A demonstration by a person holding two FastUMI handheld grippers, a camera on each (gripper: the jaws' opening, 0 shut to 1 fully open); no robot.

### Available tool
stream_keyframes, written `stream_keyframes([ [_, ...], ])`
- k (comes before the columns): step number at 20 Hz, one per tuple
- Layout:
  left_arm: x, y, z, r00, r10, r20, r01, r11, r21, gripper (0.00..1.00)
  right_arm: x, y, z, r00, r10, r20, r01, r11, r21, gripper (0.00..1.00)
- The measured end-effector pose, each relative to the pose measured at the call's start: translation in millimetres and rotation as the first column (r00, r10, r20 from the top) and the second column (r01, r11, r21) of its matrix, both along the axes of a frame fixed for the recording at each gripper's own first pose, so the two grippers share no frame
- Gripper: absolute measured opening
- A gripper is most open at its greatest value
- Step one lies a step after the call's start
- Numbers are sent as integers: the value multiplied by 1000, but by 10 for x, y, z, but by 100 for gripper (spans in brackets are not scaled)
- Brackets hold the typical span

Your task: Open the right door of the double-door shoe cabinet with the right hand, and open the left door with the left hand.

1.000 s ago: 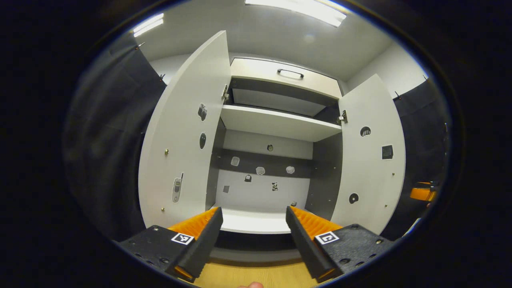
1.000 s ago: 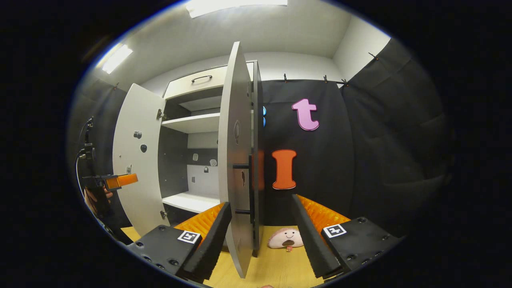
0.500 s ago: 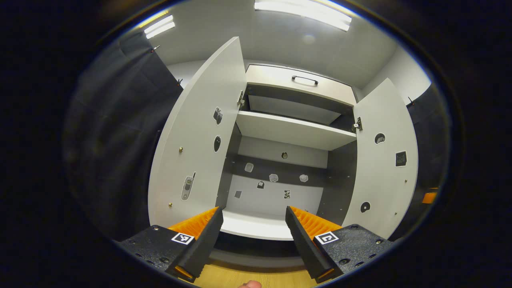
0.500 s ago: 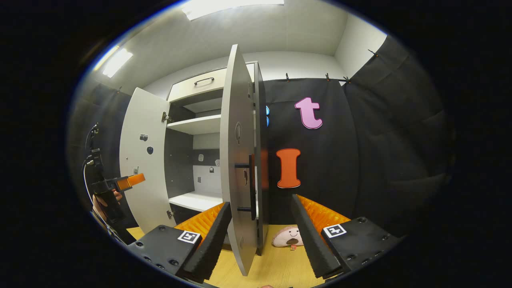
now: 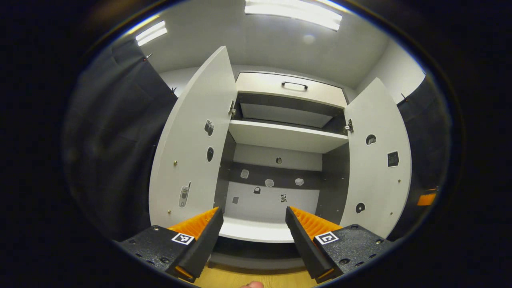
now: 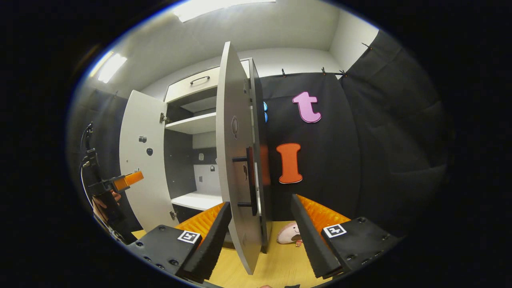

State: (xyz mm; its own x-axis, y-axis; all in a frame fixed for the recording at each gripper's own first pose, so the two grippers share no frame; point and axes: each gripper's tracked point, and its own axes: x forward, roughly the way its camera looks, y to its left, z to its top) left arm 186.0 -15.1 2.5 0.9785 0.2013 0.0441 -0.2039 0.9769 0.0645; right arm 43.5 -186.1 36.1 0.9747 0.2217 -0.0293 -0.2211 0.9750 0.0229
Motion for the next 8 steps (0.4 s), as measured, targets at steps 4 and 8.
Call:
stream_keyframes([
  [4, 3, -28, 11, 1000, -14, 0, 14, 1000, 8, 94, -18, -9, 36, 1000, -9, 15, 9, 1000, -14, 96],
  [8, 23, -91, 10, 999, -41, 4, 41, 999, -6, 94, -44, -4, 79, 999, -17, 29, 18, 1000, -25, 96],
])
